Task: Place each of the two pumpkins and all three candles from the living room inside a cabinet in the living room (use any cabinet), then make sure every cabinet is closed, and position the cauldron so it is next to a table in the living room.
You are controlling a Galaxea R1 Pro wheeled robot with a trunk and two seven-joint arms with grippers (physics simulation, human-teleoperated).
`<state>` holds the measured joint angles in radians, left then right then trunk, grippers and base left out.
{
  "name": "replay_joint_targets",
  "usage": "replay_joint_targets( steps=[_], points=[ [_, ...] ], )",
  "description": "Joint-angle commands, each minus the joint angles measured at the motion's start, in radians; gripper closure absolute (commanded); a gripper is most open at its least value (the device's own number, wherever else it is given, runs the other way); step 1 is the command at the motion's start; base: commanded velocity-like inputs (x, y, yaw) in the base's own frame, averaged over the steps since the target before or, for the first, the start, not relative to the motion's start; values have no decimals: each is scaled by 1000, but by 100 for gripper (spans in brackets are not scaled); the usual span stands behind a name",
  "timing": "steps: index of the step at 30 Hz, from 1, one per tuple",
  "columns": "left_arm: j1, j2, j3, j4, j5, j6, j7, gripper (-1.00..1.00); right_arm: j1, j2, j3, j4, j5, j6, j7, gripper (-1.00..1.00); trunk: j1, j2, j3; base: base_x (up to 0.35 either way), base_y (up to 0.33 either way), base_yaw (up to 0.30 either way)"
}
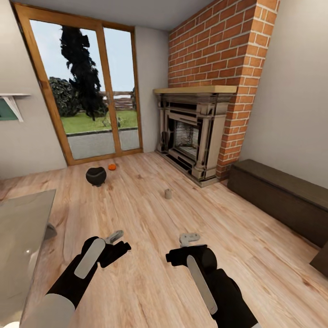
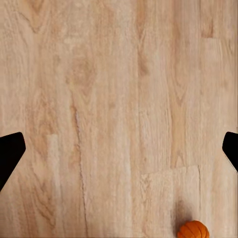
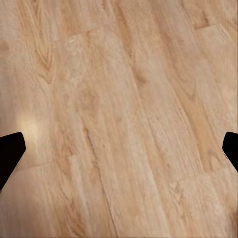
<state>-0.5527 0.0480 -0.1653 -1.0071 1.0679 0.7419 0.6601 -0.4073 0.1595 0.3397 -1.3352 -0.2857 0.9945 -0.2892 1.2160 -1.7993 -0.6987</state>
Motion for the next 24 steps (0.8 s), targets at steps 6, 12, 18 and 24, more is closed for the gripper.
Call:
replay_joint_targets(
  steps=[6,12,18,24],
  points=[
    [-1,1,-5,-5,10,-1,10,-100,-1,0,1,-1,-10,3,-9,-100,1,0,-1,305,-95,-15],
    [-1,2,-5,-5,10,-1,10,-100,-1,0,1,-1,-11,3,-8,-100,1,0,-1,321,-68,-35],
    [-1,1,-4,-5,10,-1,10,-100,-1,0,1,-1,-11,3,-8,-100,1,0,-1,338,8,-2],
    [-1,1,-3,-5,10,-1,10,-100,-1,0,1,0,-12,3,-7,-100,1,0,-1,341,90,-93]
  ],
)
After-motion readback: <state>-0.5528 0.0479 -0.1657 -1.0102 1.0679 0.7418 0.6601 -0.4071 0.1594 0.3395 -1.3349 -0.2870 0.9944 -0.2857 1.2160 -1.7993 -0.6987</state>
